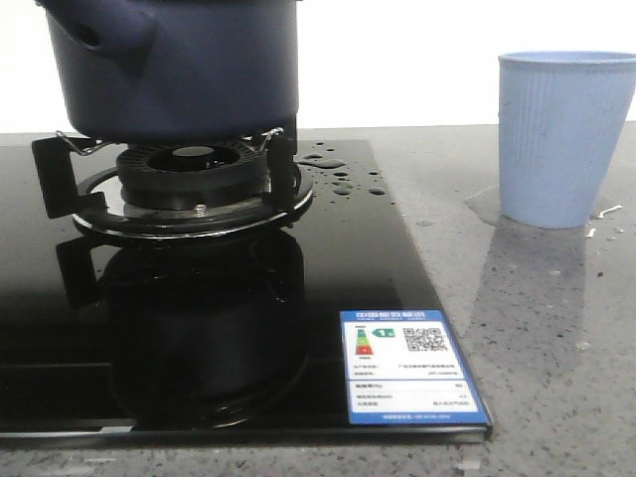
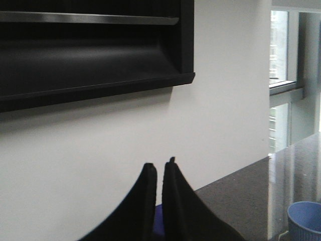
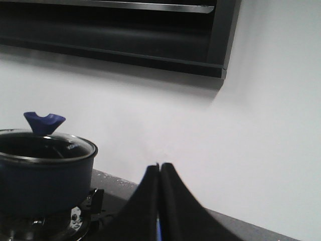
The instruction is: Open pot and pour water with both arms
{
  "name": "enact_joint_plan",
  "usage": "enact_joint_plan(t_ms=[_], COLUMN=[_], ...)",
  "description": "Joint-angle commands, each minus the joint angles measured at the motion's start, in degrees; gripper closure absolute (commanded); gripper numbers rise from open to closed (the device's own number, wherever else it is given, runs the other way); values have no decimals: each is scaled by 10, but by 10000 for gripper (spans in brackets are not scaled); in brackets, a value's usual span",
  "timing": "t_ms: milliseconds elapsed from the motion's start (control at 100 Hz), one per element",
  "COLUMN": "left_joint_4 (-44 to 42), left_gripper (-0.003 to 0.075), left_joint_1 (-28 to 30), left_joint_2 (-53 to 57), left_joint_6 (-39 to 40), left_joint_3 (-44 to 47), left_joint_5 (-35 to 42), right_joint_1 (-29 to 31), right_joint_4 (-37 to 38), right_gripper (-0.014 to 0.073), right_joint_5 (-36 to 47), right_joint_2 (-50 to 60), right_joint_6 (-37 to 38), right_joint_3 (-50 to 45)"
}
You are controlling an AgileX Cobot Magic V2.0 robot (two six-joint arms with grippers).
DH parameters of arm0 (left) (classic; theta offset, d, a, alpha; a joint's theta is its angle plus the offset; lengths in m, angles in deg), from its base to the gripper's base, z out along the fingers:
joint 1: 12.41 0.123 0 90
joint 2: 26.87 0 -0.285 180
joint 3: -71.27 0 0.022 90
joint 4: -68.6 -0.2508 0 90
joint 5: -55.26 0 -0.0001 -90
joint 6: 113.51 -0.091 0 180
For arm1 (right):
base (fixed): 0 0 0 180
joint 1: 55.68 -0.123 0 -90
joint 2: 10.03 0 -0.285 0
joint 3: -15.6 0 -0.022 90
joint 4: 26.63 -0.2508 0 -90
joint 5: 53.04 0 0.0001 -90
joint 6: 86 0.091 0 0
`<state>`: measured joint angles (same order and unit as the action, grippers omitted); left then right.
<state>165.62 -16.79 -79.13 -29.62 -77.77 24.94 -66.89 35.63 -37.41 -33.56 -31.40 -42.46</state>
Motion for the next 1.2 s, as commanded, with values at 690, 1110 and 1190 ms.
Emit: enact_joint_plan(t_ms=[690,1110,1190], left_joint_4=[26,23,-21], left_gripper=[739,739,739], left_joint_1=[2,3,10], left_joint_2=[309,309,309], left_joint_6=[7,5,4], left_joint_3=[318,320,320], left_joint_5=[54,57,60], right_joint_1=[5,5,5], right_joint_4=[-3,-3,-3], right_gripper=[652,651,651], right_joint_5=[12,12,10], right_joint_2=[124,124,124], right_joint_6=[5,5,5], right_joint_3=[-83,-83,-83])
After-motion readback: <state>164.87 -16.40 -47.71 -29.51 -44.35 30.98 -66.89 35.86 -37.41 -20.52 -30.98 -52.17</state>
